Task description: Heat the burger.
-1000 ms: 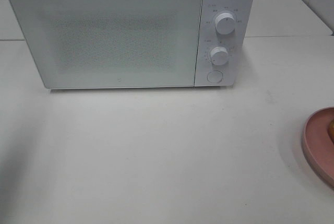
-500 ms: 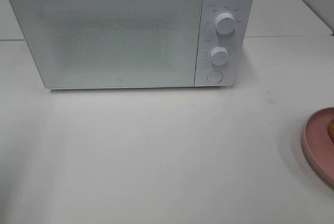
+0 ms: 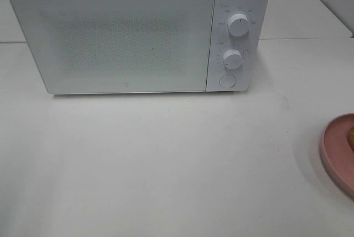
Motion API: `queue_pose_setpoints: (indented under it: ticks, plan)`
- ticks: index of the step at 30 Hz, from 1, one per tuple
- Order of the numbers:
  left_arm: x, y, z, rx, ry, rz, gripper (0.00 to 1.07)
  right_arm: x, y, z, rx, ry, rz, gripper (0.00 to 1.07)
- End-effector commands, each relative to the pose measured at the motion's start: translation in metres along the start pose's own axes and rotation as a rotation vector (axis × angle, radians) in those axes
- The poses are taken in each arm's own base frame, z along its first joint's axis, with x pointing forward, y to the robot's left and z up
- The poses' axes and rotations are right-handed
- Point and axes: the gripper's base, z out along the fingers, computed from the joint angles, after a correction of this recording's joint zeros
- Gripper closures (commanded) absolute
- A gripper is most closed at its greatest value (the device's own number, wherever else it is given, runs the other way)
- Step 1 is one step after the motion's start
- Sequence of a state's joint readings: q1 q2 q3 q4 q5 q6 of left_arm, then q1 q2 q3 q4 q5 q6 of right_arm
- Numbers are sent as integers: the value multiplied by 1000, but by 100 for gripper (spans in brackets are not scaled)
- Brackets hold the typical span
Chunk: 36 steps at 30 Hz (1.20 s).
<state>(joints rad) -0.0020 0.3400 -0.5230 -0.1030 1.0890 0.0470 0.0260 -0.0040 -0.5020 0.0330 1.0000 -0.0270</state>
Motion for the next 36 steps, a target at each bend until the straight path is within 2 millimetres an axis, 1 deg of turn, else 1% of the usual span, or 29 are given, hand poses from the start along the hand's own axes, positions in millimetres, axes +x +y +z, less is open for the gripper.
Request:
queue_pose_setpoints:
  ticks: [1,2,5,6,8,10,36]
  plan:
    - [10,-1,-15,-2,-135,6,6,2,0,-3,4,-30,-2,32]
    - [16,-2,-22,-2,-194,12,6,2,0,-3,4,-30,-2,32]
    - [19,-2,-26,-2,-224,14,6,2,0,-3,4,-30,-2,32]
    - [24,-3,-32,-2,-274,19,6,2,0,-3,4,-30,-2,32]
    - [27,-3,-34,-2,-294,21,6,2,0,-3,4,-30,-2,32]
    - [35,-4,-42,-3,-367,28,6,2,0,-3,4,-30,-2,32]
    - [37,-4,-43,-5,-380,31,6,2,0,-3,4,-30,-2,32]
